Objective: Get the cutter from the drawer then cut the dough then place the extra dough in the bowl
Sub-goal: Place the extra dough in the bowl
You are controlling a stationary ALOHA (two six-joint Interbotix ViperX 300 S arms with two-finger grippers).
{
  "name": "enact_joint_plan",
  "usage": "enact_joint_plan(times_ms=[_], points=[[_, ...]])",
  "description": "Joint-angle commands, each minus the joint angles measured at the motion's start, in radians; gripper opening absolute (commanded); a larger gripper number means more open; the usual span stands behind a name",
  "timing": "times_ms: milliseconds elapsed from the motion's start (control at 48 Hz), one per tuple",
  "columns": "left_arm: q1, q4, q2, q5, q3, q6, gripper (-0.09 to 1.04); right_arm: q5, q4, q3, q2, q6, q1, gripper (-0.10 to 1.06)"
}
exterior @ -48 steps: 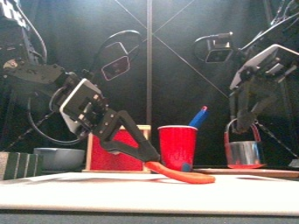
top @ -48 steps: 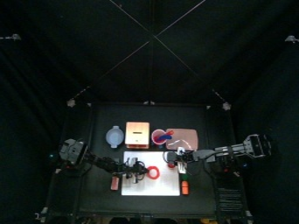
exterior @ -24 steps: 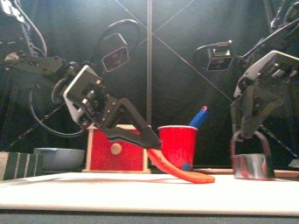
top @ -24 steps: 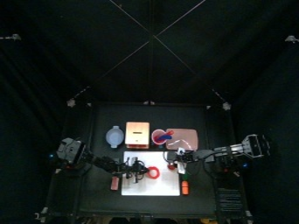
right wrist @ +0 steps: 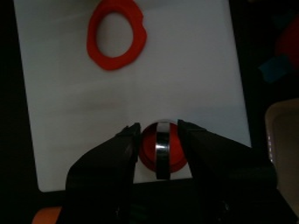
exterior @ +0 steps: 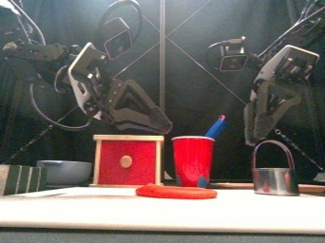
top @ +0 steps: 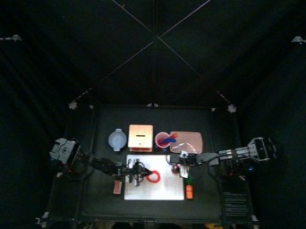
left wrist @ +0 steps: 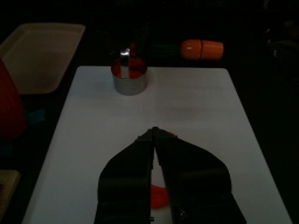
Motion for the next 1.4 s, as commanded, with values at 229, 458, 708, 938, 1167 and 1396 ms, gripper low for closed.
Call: enact_joint_plan(times_ms=[229,458,708,938,1167,1396], points=[[0.046,0.005,0.008,0.173,-0.072,0.075,0.82,-0.066,0.002,-0.015,0.006,-0.003,-0.005,0.77],[0.058,0.003,0.021,0.219,-0.091,0.078,0.82,-0.081,-0.002,-0.014,0.028,-0.003,-0.005,0.77],[0.064,0.005,0.055,0.302,-0.124,0.080,0.81,-0.092,-0.015,-0.012,0.038,-0.003,-0.006,0.77],[0.064,0.006,0.060,0.342,-0.127,0.080,0.70,-0.097,-0.011,-0.011,0.051,-0.003,-0.005,0.77],[0.066,0.006,0.063,0.336,-0.129,0.080,0.62,-0.097,-0.002,-0.011,0.052,-0.002,-0.002,0.77],[0.066,0.011,0.025,0.279,-0.140,0.086,0.61,-0.097,0.002,-0.011,0.052,-0.002,-0.003,0.77]])
